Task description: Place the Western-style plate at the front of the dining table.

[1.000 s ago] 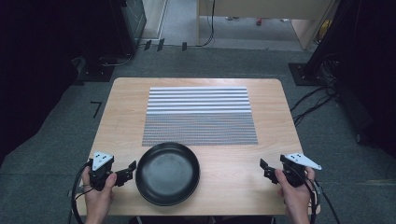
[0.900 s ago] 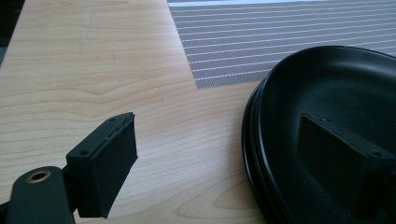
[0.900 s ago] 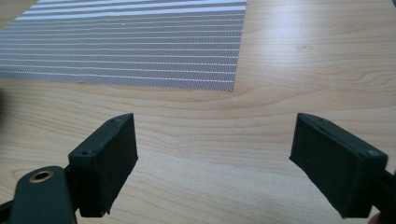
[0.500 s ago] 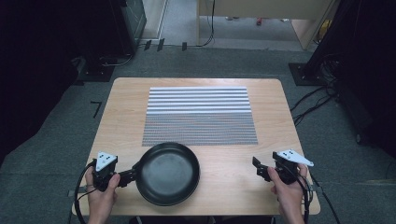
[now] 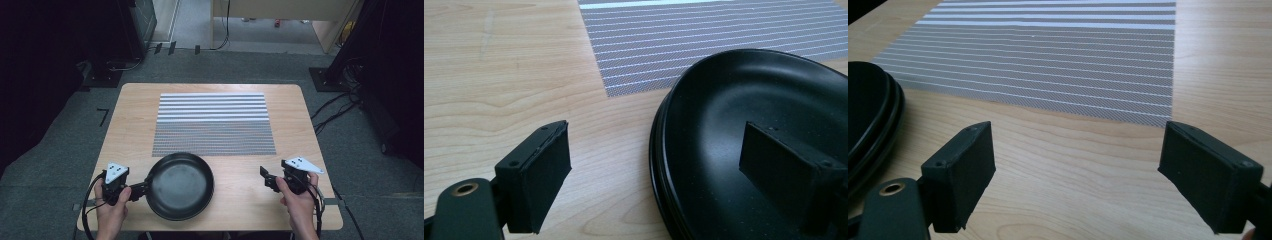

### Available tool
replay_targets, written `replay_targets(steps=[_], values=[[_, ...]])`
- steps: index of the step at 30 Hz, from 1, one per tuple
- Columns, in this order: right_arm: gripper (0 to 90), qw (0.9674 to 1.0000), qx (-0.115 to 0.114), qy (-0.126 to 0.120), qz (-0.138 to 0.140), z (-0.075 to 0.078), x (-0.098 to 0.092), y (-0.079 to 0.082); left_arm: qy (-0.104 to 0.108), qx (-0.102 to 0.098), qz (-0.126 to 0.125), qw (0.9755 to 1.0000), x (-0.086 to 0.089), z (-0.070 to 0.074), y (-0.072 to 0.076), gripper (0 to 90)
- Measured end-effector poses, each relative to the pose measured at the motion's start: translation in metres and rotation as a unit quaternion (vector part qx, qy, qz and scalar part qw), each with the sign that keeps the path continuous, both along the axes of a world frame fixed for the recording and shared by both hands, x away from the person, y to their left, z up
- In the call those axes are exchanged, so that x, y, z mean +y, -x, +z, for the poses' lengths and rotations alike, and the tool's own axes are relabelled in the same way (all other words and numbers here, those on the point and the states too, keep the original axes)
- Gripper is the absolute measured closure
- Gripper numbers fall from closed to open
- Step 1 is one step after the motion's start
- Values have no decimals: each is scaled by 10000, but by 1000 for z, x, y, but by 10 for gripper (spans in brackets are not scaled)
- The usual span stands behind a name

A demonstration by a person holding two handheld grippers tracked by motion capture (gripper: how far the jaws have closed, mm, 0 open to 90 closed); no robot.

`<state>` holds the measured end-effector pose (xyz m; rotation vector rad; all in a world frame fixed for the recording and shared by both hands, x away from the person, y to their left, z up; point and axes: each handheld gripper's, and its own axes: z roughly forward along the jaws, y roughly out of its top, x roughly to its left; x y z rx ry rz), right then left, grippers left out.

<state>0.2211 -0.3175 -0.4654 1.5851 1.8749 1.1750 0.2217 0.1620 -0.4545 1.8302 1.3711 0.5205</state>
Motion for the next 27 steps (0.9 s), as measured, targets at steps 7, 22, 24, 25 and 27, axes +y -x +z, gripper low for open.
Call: replay_targets(steps=[7, 22, 24, 25, 27], values=[[143, 9998, -20, -56, 201, 4, 18, -5, 252, 49, -89, 9996, 0, 2, 0, 136], [150, 9985, -56, -143, 529, 8, 50, -13, 343, 129, -294, 9989, -8, 1, 1, 139], [150, 9983, -57, -141, 565, 8, 54, -13, 349, 134, -305, 9988, -8, 0, 1, 139], [152, 9981, -51, -150, 592, 9, 58, -14, 380, 151, -332, 9986, -9, 0, 1, 139], [154, 9980, -60, -137, 608, 9, 59, -14, 391, 159, -346, 9985, -9, 0, 1, 139]])
